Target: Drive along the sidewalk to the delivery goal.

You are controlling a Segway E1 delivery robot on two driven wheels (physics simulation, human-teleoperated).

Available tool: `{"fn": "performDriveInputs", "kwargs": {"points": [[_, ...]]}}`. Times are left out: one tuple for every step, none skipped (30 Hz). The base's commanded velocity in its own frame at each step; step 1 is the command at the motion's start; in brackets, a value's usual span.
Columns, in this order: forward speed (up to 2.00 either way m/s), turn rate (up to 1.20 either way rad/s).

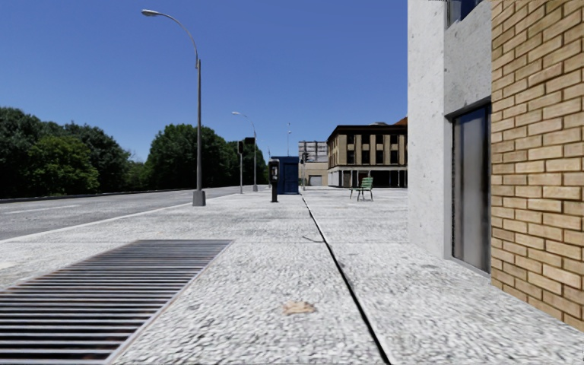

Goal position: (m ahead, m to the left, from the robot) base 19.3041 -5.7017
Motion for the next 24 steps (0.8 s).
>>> {"fn": "performDriveInputs", "kwargs": {"points": [[2.00,-0.23],[2.00,-0.23],[2.00,-0.23],[2.00,-0.23],[2.00,-0.23],[2.00,-0.23],[2.00,-0.23],[2.00,-0.23],[2.00,-0.23],[2.00,-0.23],[2.00,-0.23],[2.00,-0.23],[2.00,-0.23],[2.00,-0.24],[2.00,-0.24],[2.00,-0.24],[2.00,-0.24],[2.00,-0.24],[2.00,-0.24],[2.00,-0.24],[2.00,-0.25],[2.00,-0.25],[2.00,-0.25],[2.00,-0.25]]}}
